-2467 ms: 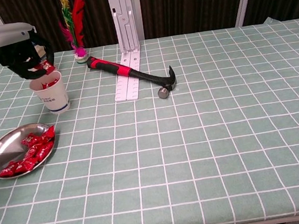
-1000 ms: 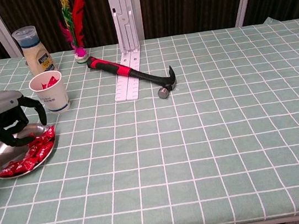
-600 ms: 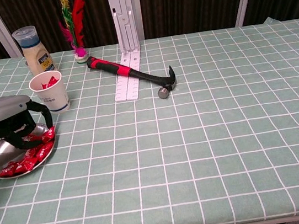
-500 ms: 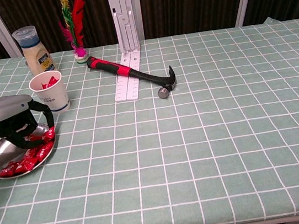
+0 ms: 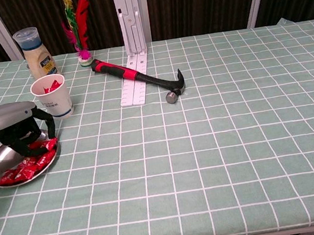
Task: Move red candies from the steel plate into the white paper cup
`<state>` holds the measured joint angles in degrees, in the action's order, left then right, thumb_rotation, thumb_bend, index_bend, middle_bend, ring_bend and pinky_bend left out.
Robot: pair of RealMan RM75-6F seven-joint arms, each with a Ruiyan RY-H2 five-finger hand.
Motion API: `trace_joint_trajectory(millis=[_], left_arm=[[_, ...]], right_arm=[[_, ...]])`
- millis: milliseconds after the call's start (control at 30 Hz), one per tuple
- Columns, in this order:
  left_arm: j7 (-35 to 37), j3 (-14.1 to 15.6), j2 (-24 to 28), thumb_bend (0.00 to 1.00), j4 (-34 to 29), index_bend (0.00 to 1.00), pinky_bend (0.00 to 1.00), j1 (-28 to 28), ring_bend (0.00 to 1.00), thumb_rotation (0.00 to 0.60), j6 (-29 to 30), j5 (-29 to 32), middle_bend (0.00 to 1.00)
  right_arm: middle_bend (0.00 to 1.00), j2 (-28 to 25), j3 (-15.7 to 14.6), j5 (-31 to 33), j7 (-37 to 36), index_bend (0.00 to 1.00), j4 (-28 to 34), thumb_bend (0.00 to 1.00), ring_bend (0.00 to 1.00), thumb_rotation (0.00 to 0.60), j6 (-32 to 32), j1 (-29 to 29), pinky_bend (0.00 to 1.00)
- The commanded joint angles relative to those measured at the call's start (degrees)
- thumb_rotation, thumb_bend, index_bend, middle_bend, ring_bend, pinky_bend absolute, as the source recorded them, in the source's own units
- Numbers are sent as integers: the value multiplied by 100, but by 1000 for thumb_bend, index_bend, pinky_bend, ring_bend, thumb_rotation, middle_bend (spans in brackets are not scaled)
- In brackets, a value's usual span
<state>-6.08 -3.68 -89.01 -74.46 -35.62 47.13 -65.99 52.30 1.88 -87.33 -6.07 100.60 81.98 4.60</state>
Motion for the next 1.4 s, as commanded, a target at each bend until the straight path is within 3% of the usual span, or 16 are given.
trace_joint_trajectory(millis=[33,400,667,933,1167,1400], left_arm=[[77,-2,-12,336,32,582,1000,35,994,600,26,-30,951],[469,-120,496,367,-481,611,1000,290,995,600,578,-354,954],[583,-681,1016,361,-904,611,1000,7,996,600,613,-293,954],[274,-1011,821,362,-361,606,1000,-625,995,600,-146,374,953],[38,-1049,535,362,133,590,1000,-948,995,600,-528,904,952],[-33,-976,520,354,204,532,1000,-1022,994,600,-647,1095,947]], right_arm=[[238,0,0,1,1,121,2,96,135,600,-8,4,471],[238,23,5,-34,10,121,6,95,135,600,-54,49,471],[238,37,-1,-37,-30,121,-29,96,135,600,-56,50,471],[238,30,4,21,-64,121,-63,96,135,600,-40,24,472],[238,29,11,81,-91,121,-98,96,135,600,-52,12,472],[238,41,19,116,-106,121,-120,96,136,600,-89,23,472]])
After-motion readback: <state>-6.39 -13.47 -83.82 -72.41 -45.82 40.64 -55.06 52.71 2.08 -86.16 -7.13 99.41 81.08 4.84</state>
